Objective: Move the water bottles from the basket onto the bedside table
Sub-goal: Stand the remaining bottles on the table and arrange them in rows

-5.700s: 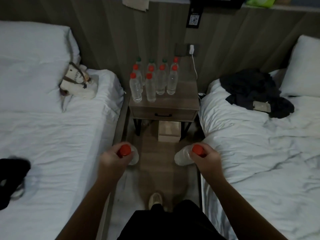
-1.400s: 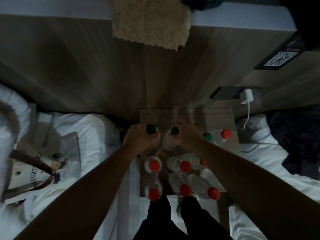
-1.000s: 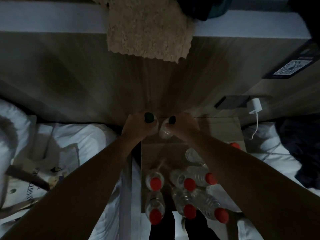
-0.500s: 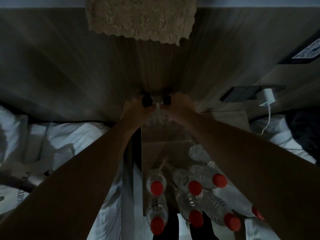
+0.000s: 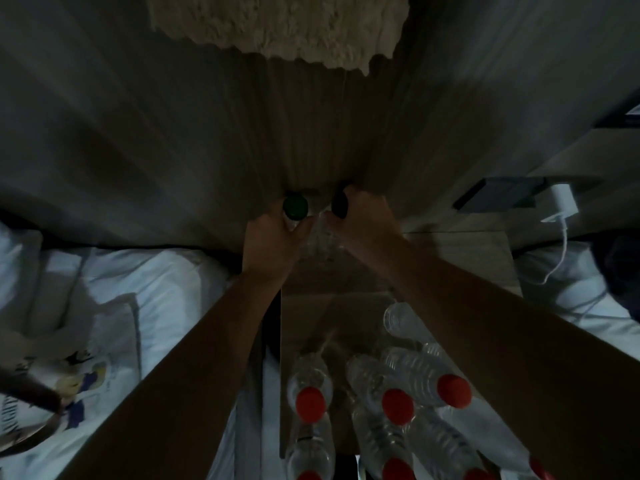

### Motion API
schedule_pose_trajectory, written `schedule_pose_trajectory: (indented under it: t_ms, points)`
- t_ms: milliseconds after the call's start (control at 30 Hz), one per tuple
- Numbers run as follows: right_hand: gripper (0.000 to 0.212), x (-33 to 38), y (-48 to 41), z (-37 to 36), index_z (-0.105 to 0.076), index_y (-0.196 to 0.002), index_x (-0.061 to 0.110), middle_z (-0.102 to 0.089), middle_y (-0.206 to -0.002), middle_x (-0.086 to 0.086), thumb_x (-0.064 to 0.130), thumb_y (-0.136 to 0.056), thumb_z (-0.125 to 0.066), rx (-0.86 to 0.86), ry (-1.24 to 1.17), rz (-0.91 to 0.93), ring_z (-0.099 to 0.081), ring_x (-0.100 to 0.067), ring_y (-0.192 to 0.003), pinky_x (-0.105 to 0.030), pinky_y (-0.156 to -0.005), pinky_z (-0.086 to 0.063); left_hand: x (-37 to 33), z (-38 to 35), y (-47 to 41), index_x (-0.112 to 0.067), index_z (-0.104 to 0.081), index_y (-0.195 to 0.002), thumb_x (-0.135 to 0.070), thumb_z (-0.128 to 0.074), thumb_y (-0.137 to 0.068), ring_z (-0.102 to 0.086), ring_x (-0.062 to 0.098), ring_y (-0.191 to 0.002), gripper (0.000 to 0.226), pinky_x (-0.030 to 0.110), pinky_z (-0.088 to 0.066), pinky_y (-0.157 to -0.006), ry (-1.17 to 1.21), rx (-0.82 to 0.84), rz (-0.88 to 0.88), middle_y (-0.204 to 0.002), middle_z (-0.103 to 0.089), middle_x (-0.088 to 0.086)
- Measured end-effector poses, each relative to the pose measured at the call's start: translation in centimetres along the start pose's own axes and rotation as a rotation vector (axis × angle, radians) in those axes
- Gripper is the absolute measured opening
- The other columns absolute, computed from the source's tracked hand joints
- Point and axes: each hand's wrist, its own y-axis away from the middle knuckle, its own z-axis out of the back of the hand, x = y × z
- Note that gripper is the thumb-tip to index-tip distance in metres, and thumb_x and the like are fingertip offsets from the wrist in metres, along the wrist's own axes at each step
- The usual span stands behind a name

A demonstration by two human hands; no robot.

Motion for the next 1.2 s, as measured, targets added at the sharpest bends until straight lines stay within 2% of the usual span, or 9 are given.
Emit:
schedule_pose_trajectory:
  t_ms: [100, 200, 300, 433, 633, 700, 833, 1000, 1200]
  points:
    - [0.023, -0.6, 0.1, -0.2, -0.048, -0.096, 0.015, -0.056, -0.083, -0.006, 0.032, -0.087, -0.06, 0.021, -0.032, 0.032, -0.062, -0.028, -0.086, -0.028, -0.064, -0.037, 0.3, -0.3, 0.7, -0.003, -0.056, -0.108, -0.034, -0.065, -0.085, -0.063, 0.028, -0.089, 0.04, 0.019, -0.034, -0.07, 0.046, -0.029, 0.034, -0.093, -0.066, 0.014]
    - [0.047, -0.8, 1.6, 0.6, -0.041, -0.131, 0.014, -0.061, -0.104, -0.009, 0.029, -0.089, -0.059, 0.075, -0.121, 0.059, -0.061, -0.025, -0.089, -0.027, -0.068, -0.042, -0.2, -0.1, 2.8, -0.011, -0.047, -0.121, -0.028, -0.068, -0.082, -0.055, 0.004, -0.08, 0.047, 0.0, -0.034, -0.064, 0.186, -0.066, 0.134, -0.092, -0.058, -0.01]
    - [0.06, -1.9, 4.5, 2.1, -0.027, -0.142, 0.02, -0.064, -0.107, -0.009, 0.035, -0.091, -0.055, 0.12, -0.049, 0.152, -0.063, -0.027, -0.092, -0.038, -0.079, -0.052, -0.6, 0.4, 5.5, -0.025, -0.043, -0.109, -0.028, -0.071, -0.079, -0.054, -0.004, -0.073, 0.041, 0.009, -0.04, -0.064, 0.212, -0.031, 0.123, -0.081, -0.055, -0.014]
    - [0.046, -5.5, 8.4, 5.9, -0.044, -0.134, 0.025, -0.064, -0.113, -0.003, 0.04, -0.091, -0.053, 0.146, 0.146, 0.185, -0.062, -0.022, -0.101, -0.037, -0.084, -0.051, -2.2, 0.9, 8.3, -0.025, -0.052, -0.106, -0.034, -0.065, -0.082, -0.059, 0.007, -0.082, 0.028, 0.03, -0.049, -0.076, 0.126, 0.19, 0.044, -0.087, -0.06, -0.007]
    - [0.039, -12.0, 13.4, 10.2, -0.056, -0.122, 0.02, -0.061, -0.103, 0.0, 0.042, -0.09, -0.051, 0.055, 0.173, 0.136, -0.055, -0.014, -0.082, -0.024, -0.071, -0.04, -8.0, -0.5, 11.2, -0.028, -0.054, -0.115, -0.065, -0.04, -0.068, -0.054, -0.005, -0.084, 0.062, 0.011, -0.042, -0.074, -0.012, 0.4, -0.213, -0.094, -0.052, -0.019]
    - [0.033, -13.5, 14.3, 10.6, -0.056, -0.12, 0.021, -0.057, -0.092, 0.004, 0.036, -0.09, -0.055, 0.093, 0.159, 0.118, -0.051, -0.011, -0.077, -0.018, -0.062, -0.035, -9.8, -1.6, 11.8, -0.03, -0.051, -0.121, -0.062, -0.049, -0.073, -0.057, 0.005, -0.098, 0.057, 0.024, -0.047, -0.083, -0.042, 0.44, -0.262, -0.108, -0.055, -0.015]
    - [0.034, -15.6, 15.2, 10.5, -0.055, -0.119, 0.021, -0.064, -0.1, 0.0, 0.034, -0.088, -0.061, 0.108, 0.141, 0.12, -0.061, -0.019, -0.093, -0.027, -0.075, -0.044, -12.1, -3.8, 12.6, -0.032, -0.049, -0.123, -0.052, -0.061, -0.079, -0.057, 0.009, -0.099, 0.05, 0.034, -0.05, -0.085, -0.138, 0.469, -0.326, -0.117, -0.057, -0.011]
    - [0.038, -17.4, 15.5, 9.9, -0.053, -0.122, 0.021, -0.064, -0.101, -0.001, 0.03, -0.086, -0.064, 0.046, 0.112, 0.146, -0.056, -0.014, -0.087, -0.023, -0.073, -0.034, -12.5, -5.8, 13.1, -0.031, -0.053, -0.112, -0.048, -0.065, -0.079, -0.058, 0.011, -0.091, 0.039, 0.037, -0.052, -0.079, -0.18, 0.494, -0.31, -0.104, -0.063, -0.007]
    - [0.036, -19.4, 14.7, 9.2, -0.055, -0.114, 0.028, -0.062, -0.1, 0.008, 0.035, -0.081, -0.07, 0.107, -0.082, 0.078, -0.061, -0.013, -0.093, -0.036, -0.084, -0.051, -12.2, -6.7, 12.8, -0.031, -0.052, -0.111, -0.048, -0.066, -0.078, -0.056, 0.009, -0.083, 0.04, 0.032, -0.051, -0.074, -0.24, 0.499, -0.288, -0.1, -0.064, -0.007]
